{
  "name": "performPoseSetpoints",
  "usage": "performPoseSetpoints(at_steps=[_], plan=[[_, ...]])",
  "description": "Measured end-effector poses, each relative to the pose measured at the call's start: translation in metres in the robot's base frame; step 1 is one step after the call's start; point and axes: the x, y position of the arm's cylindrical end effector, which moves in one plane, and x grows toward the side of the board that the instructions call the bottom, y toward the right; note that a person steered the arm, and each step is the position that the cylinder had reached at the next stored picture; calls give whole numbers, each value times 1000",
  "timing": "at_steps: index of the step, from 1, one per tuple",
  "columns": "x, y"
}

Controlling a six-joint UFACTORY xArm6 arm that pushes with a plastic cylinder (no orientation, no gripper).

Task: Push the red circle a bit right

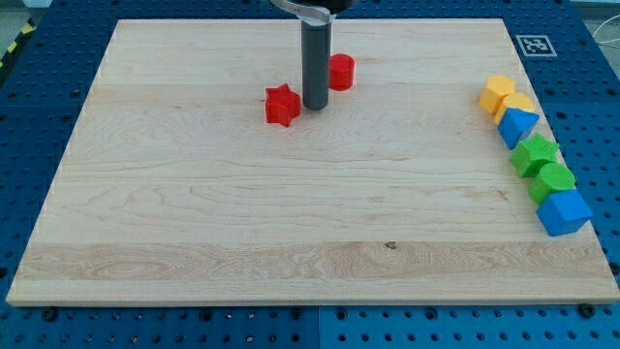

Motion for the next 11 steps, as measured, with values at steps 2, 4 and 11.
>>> performPoseSetpoints(at_steps=[2, 4, 11], plan=[[0, -1], [-15, -15], [-70, 58]])
